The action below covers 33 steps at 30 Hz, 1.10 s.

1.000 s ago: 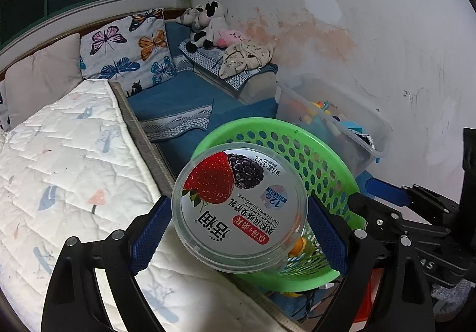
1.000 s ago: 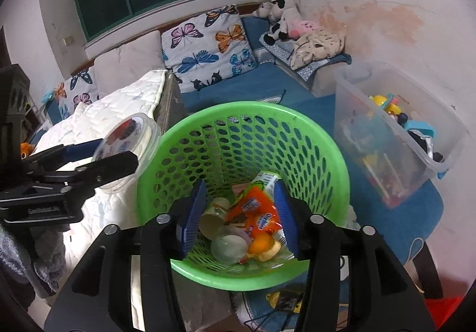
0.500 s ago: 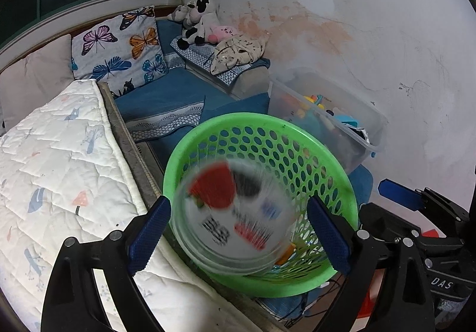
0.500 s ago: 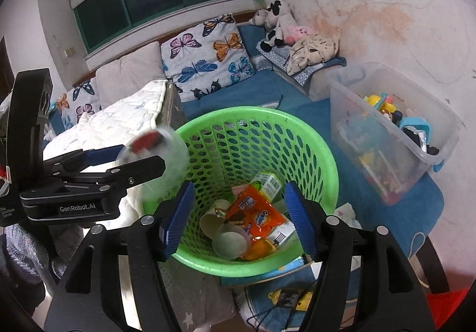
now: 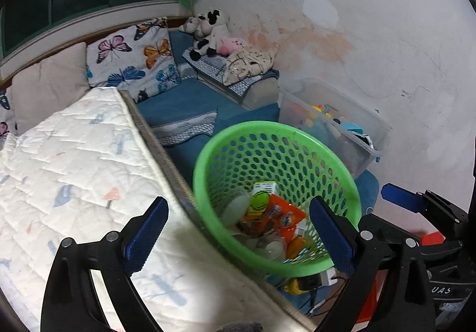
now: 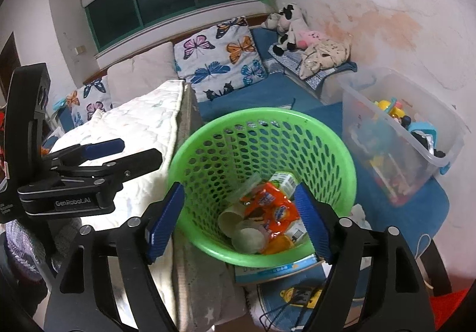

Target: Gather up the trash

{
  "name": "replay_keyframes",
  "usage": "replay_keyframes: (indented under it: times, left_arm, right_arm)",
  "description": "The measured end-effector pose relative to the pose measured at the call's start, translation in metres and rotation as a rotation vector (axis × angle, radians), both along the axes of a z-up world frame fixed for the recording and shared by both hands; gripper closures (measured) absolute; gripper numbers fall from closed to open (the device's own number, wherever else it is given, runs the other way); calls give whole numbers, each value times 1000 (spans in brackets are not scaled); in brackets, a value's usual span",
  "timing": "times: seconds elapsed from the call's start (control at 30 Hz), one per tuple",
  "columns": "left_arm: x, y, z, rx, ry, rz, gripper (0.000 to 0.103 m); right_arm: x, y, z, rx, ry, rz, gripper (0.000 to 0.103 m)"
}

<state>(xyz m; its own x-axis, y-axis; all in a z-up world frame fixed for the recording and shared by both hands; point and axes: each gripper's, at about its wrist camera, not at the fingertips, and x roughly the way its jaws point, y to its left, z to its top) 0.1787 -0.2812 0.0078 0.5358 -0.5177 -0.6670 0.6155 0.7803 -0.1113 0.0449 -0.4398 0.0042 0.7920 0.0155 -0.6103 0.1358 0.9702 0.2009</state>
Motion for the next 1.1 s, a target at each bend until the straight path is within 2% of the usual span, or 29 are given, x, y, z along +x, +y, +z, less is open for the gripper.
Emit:
replay_keyframes:
  times: [0.33,0.73,1.1]
  left_arm:
    - [-11,57,6,21,-43,93,9]
    - [-29,123,9,46,-101,222,9]
    - [-51,162,10,58,-143,305,9]
  right_arm:
    - [2,41,7,-24,-12,37,11]
    - [2,81,12,-39,-21,75,6]
    - [-2,108,14,-57,-26,93,6]
